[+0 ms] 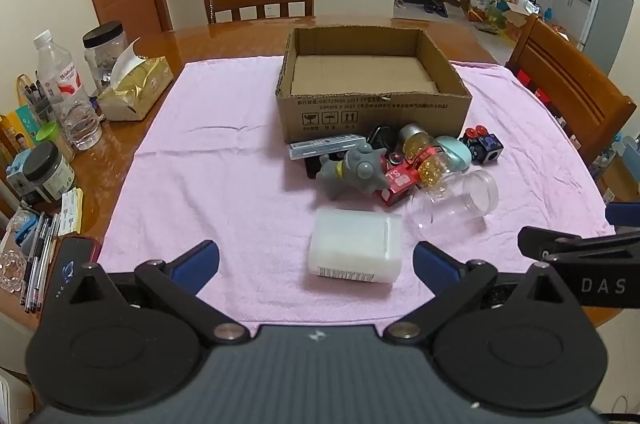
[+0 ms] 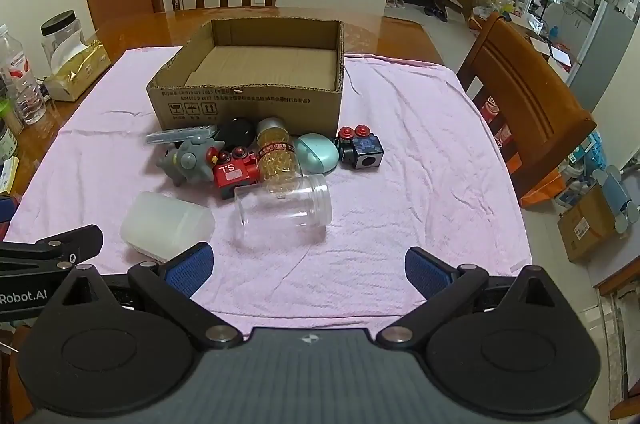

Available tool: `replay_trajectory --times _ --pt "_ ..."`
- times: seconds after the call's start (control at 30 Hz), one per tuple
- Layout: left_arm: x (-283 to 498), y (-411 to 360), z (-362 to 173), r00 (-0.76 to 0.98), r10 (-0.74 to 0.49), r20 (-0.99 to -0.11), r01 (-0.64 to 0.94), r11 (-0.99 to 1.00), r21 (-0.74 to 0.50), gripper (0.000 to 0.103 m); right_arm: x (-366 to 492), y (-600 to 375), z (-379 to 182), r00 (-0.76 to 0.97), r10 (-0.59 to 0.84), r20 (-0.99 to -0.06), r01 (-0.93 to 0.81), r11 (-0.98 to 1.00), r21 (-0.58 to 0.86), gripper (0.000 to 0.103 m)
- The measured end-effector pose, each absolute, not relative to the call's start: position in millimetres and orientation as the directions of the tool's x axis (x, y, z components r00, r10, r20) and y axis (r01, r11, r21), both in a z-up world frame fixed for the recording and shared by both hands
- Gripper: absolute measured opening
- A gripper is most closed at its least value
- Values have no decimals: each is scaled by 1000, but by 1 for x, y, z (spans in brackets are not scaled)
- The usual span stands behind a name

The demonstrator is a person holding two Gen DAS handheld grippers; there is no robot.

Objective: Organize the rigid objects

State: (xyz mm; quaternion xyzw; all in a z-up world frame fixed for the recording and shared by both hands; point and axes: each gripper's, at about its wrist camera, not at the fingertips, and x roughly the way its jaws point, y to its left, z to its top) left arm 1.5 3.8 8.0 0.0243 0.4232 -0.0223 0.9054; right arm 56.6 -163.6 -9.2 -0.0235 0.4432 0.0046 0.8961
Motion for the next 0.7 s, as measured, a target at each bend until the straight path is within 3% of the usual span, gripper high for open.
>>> replay_trajectory --times 0.7 --pt "-1 -1 12 642 -29 -766 71 997 21 102 55 -165 -3 619 -22 -785 -25 999 -48 103"
